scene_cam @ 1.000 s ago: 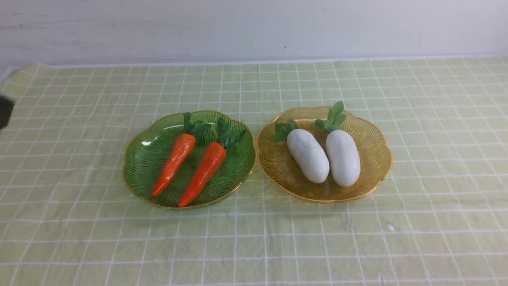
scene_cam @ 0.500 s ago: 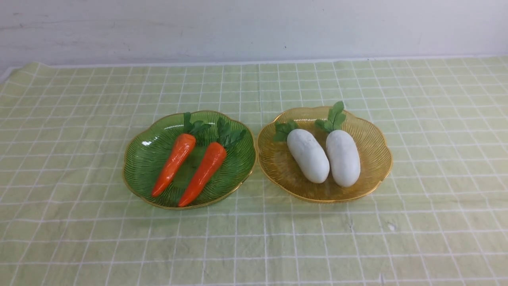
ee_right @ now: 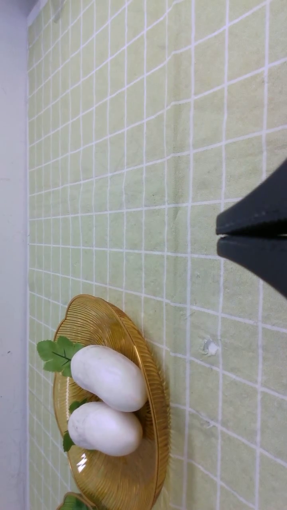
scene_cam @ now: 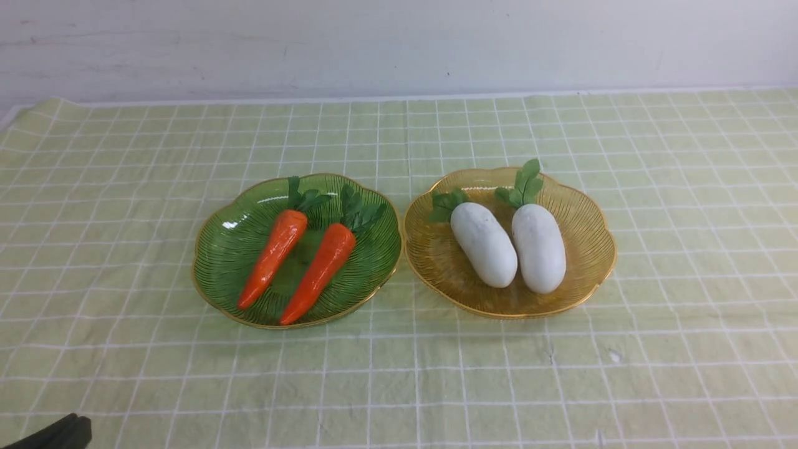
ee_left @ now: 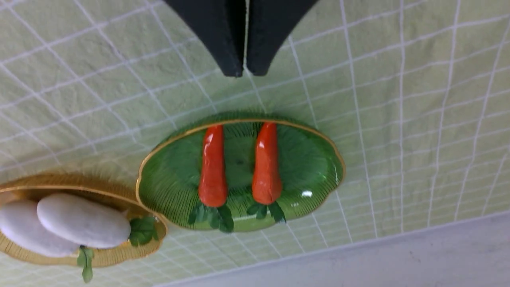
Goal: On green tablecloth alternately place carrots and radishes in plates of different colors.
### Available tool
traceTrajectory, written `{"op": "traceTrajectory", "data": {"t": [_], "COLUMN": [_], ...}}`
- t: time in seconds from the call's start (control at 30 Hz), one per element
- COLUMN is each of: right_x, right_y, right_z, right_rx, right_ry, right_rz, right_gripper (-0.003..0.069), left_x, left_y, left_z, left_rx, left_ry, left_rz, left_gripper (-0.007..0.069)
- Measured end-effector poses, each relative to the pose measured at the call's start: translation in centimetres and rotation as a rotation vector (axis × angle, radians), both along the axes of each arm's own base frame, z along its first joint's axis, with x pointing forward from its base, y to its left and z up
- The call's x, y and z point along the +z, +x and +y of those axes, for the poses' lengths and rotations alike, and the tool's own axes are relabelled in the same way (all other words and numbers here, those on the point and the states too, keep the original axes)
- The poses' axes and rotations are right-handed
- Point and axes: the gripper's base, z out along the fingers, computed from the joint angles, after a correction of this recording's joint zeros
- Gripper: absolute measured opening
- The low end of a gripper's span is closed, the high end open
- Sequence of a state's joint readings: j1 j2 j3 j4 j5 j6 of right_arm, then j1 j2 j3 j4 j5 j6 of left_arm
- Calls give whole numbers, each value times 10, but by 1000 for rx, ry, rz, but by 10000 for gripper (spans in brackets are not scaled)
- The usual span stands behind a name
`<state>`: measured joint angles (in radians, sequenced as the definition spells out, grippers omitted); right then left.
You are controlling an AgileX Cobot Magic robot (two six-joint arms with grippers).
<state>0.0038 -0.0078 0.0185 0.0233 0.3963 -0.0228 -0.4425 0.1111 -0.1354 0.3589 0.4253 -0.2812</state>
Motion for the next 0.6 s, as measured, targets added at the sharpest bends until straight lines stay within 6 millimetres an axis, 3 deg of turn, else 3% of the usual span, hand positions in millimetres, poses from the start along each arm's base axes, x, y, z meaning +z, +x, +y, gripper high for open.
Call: {"op": "traceTrajectory", "data": {"t": [0.4, 0.6], "right_x": [0, 0], "right_y": [0, 0], "right_z": [0, 0], "right_rx": [0, -3], "right_ry": [0, 0], "right_rz": [0, 0], "right_gripper": [-15, -15], "left_x": [-23, -27], "left_y": [-1, -4], "left_z": [-8, -1], "left_rx": [-52, 55], "left_ry": [-134, -134], "left_rz": [22, 45], "left_gripper": [-8, -8]}}
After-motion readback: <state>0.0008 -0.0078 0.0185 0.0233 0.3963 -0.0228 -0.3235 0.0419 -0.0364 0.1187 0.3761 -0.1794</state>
